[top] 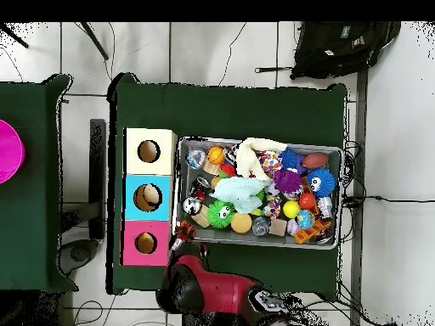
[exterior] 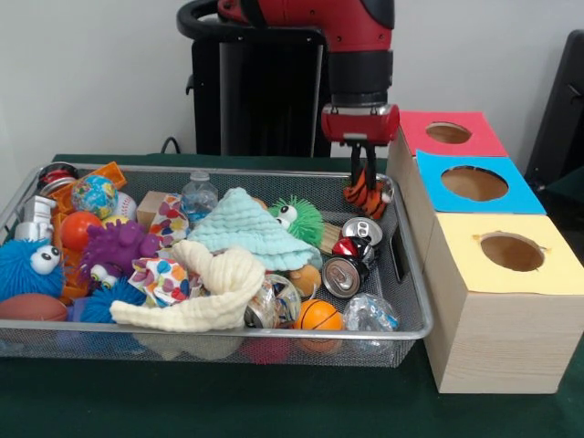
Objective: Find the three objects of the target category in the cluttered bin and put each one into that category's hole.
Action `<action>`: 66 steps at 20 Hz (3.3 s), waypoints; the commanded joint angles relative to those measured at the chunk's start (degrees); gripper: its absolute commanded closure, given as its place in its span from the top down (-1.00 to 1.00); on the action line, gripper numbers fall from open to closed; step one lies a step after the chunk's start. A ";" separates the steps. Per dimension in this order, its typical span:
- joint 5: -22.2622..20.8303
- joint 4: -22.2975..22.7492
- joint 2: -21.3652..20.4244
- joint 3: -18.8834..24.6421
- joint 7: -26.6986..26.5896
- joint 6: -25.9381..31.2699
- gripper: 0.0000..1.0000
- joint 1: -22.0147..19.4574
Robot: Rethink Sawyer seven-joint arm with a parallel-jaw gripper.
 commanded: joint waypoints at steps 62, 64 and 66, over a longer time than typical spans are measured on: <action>28.51 7.50 -25.33 -6.72 13.58 27.14 -1.00 22.10; 31.26 5.35 -24.76 -12.96 14.16 30.20 -1.00 28.71; 33.88 2.92 -23.35 -18.90 15.85 33.20 -1.00 35.52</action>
